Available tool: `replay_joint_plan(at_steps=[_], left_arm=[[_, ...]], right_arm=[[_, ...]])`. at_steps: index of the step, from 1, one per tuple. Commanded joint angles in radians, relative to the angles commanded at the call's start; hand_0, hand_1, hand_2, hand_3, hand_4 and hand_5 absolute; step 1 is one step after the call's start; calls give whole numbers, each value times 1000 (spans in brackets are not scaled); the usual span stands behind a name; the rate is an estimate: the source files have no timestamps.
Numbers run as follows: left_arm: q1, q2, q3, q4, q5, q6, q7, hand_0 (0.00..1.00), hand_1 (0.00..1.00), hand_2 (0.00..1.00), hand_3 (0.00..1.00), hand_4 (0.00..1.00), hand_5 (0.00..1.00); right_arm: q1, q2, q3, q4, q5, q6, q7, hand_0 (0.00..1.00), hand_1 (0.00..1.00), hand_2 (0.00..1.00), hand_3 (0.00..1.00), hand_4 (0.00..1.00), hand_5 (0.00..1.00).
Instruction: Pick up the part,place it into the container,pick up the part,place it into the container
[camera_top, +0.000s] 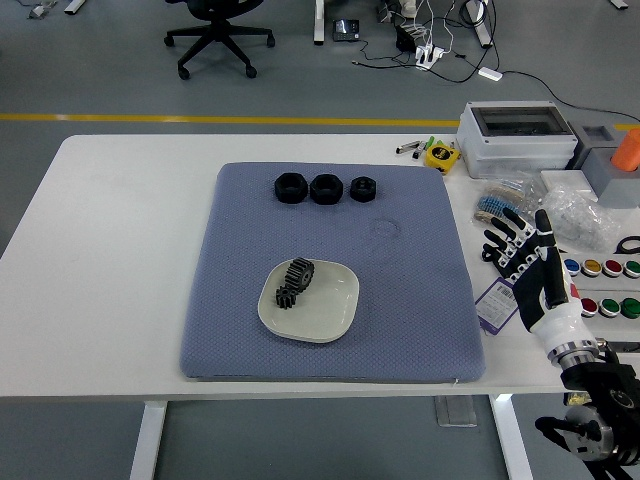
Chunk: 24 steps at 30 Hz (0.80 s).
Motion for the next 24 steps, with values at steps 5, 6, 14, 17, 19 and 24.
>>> replay_joint_plan(at_steps=[5, 6, 14, 17, 19, 24], left_arm=[[-1, -1, 5, 0, -2, 0, 0, 610, 618, 677, 744, 754, 737], [-2, -1, 6, 0, -3, 0, 0, 610, 618, 677, 744, 754, 737], [-7, -3, 23, 0, -20, -1, -7, 609, 616, 677, 744, 751, 732], [-9, -4, 27, 0, -25, -1, -10, 610, 614, 676, 743, 750, 732], [-9, -4, 29, 0, -27, -1, -11, 610, 614, 676, 743, 750, 732], [-11, -5, 29, 0, -27, 1, -12, 608, 614, 676, 743, 750, 732]], right_arm=[[-1, 0, 5, 3, -12, -5, -2, 924, 853, 874, 878, 998, 998], [-1, 0, 6, 3, -14, -5, -2, 924, 853, 874, 878, 998, 998], [-2, -1, 26, 6, -82, -16, -11, 951, 865, 880, 877, 998, 998], [-3, -1, 30, 5, -91, -18, -8, 998, 880, 889, 880, 998, 998], [-3, -1, 31, 4, -97, -19, -4, 998, 880, 889, 880, 998, 998], [-4, -1, 33, 3, -117, -10, 2, 998, 919, 915, 891, 998, 998]])
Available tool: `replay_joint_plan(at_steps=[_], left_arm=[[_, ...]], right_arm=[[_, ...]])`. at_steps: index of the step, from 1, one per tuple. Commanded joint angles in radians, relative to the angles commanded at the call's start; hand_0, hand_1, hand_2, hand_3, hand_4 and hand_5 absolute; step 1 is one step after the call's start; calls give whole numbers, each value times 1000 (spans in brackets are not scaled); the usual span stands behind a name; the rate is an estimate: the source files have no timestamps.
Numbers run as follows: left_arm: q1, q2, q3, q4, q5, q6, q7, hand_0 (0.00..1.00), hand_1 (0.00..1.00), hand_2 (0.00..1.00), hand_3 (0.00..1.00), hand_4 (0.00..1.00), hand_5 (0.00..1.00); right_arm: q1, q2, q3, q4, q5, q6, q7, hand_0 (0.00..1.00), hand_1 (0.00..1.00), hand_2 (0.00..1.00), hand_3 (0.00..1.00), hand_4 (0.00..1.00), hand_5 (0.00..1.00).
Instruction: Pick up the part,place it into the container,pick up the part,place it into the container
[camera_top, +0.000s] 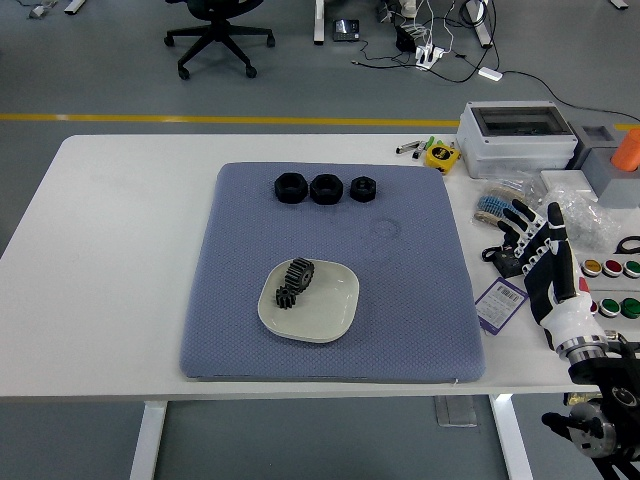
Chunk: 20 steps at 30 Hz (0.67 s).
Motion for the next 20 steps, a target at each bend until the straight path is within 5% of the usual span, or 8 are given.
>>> replay_joint_plan(at_steps=[3, 20], left_arm=[[-1, 0, 1, 0, 1, 1, 0, 607, 614, 676, 743, 749, 732], [-10, -4, 1, 0, 12, 3, -4, 604, 614, 674, 739, 752, 741]], right_arm=[[-1, 0, 1, -1, 4, 8, 10, 998, 989, 967, 936, 998, 998], [-1, -2, 12, 7, -48, 1, 5, 998, 998, 982, 966, 998, 998]])
